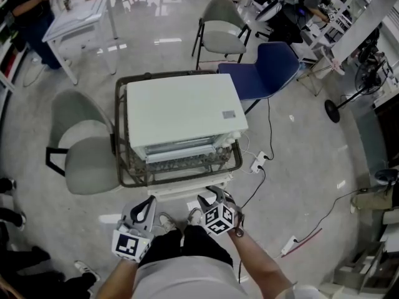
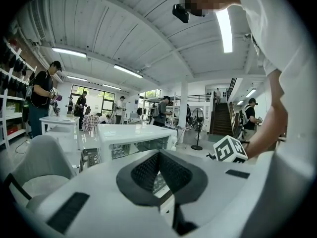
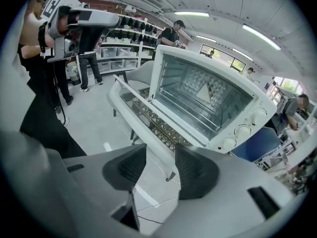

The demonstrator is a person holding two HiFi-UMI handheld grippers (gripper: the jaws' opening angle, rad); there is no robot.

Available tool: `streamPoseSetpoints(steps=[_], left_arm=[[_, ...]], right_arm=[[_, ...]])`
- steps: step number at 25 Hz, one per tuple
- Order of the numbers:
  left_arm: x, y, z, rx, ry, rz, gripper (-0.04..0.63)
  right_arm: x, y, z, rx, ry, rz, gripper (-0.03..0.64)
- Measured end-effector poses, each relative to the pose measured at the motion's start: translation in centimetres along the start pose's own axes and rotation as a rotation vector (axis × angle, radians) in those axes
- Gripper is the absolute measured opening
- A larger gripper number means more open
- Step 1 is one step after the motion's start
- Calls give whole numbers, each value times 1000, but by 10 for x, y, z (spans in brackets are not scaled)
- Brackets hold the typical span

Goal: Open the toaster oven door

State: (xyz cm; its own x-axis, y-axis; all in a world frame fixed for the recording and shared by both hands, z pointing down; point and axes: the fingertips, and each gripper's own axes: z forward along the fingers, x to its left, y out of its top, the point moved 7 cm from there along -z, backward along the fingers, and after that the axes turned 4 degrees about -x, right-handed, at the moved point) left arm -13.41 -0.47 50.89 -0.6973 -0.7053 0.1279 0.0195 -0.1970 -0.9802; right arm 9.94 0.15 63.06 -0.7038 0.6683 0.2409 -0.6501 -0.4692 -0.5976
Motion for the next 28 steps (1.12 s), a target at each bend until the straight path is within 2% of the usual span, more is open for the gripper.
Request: streamPoseSetpoints(steps=[12,28], left_arm=[[1,-1,-1,9,0,-6,17],[0,-8,-2,41,9,-4,17]], right_arm=[[4,-4,1,-3,-8,44,190],[15,-15,9,-5,-67,72,198]])
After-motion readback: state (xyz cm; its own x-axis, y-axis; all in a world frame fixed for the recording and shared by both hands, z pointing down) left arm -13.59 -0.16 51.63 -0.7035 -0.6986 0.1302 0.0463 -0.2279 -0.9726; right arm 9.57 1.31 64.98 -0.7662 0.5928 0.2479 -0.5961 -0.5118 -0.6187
